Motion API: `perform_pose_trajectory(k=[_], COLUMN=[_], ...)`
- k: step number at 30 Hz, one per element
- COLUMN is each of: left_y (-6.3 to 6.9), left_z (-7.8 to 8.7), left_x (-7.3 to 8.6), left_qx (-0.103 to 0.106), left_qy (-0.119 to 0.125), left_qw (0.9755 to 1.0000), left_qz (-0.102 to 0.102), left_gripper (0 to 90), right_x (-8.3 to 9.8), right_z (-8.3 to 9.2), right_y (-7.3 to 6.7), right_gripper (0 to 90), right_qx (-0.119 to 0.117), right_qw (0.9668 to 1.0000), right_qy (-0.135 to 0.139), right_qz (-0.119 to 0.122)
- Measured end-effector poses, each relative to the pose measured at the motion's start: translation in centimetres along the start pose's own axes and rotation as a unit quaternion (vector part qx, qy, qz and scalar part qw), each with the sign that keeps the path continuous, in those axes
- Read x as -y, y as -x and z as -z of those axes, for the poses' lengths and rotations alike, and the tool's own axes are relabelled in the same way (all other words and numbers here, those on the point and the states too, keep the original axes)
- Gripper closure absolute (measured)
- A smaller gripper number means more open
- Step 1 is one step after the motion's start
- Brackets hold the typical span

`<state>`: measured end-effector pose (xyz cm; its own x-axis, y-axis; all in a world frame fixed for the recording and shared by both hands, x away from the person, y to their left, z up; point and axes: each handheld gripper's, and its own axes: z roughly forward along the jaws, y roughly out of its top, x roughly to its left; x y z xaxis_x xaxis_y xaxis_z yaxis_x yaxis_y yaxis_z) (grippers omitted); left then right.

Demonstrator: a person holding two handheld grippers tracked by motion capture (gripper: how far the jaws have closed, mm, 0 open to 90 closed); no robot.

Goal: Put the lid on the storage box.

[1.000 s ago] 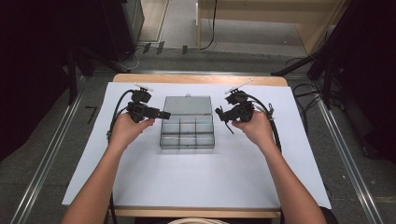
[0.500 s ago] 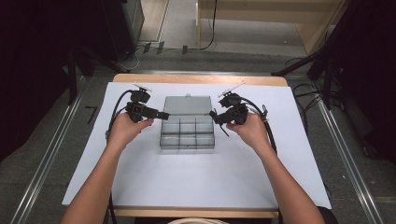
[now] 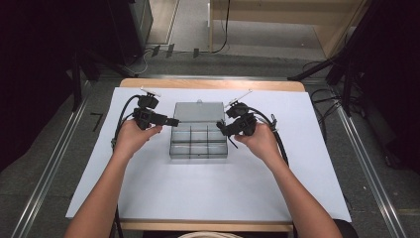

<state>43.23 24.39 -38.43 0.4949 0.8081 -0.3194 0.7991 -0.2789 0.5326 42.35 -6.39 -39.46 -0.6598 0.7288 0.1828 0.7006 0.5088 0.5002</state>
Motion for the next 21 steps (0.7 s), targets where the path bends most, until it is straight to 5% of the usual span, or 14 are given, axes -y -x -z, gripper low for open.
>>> perform_pose_trajectory(k=[21], left_y=[-0.2], left_z=[0.0], left_x=[0.0], left_qx=[-0.002], left_qy=[0.002], left_qw=[1.0000], left_qz=[0.002], left_gripper=[36.6], right_x=[-0.3], right_z=[-0.9], right_y=[-2.0], right_gripper=[76.2], right_qx=[-0.027], right_qw=[0.9996], right_qy=[-0.001], right_qz=[0.012])
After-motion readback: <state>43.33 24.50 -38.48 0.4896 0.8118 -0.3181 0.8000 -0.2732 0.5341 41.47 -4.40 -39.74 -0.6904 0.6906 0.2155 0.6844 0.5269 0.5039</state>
